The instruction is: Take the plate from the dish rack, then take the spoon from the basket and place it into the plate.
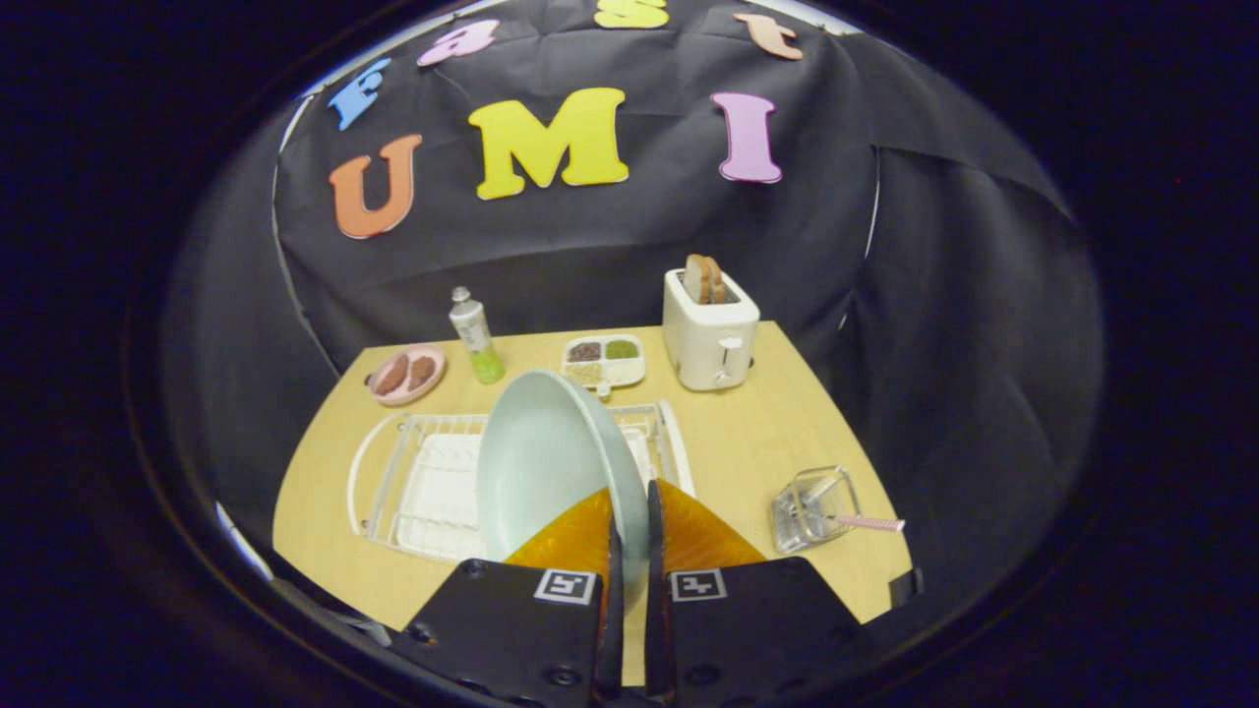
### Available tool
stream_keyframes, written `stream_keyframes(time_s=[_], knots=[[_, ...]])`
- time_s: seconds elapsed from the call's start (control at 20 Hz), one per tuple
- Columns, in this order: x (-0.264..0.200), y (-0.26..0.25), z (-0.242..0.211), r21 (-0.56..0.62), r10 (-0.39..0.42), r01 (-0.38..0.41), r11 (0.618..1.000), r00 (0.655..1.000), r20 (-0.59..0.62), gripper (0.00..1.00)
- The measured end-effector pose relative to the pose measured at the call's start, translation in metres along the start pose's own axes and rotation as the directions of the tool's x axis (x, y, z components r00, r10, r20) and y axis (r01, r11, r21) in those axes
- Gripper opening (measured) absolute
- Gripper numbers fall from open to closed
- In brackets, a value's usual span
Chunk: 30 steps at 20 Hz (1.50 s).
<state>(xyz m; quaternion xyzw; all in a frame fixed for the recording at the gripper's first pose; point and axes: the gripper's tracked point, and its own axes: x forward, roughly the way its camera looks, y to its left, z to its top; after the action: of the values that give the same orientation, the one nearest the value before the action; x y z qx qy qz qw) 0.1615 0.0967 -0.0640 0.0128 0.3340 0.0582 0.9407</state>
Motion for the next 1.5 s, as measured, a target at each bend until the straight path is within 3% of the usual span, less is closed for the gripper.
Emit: stream_keyframes(time_s=[0.15, 0.3, 0.6, 0.7, 0.85, 1.1, 1.35, 1.5], knots=[[-0.01, 0.005, -0.048, 0.037, 0.143, -0.143, 0.989, 0.99, 0.008, 0.14], [-0.006, 0.001, -0.091, 0.051, 0.185, -0.184, 0.982, 0.983, 0.0, 0.14], [0.029, -0.002, -0.175, -0.012, 0.175, -0.176, 0.984, 0.982, -0.077, 0.14], [0.041, -0.015, -0.199, 0.0, 0.14, -0.141, 0.99, 0.984, -0.109, 0.14], [0.059, -0.027, -0.215, -0.026, 0.117, -0.121, 0.992, 0.984, -0.133, 0.17], [0.074, -0.037, -0.235, 0.052, 0.187, -0.18, 0.982, 0.961, -0.202, 0.21], [0.087, -0.045, -0.244, 0.056, 0.217, -0.209, 0.976, 0.951, -0.221, 0.22], [0.094, -0.063, -0.241, -0.003, 0.116, -0.118, 0.993, 0.977, -0.18, 0.25]])
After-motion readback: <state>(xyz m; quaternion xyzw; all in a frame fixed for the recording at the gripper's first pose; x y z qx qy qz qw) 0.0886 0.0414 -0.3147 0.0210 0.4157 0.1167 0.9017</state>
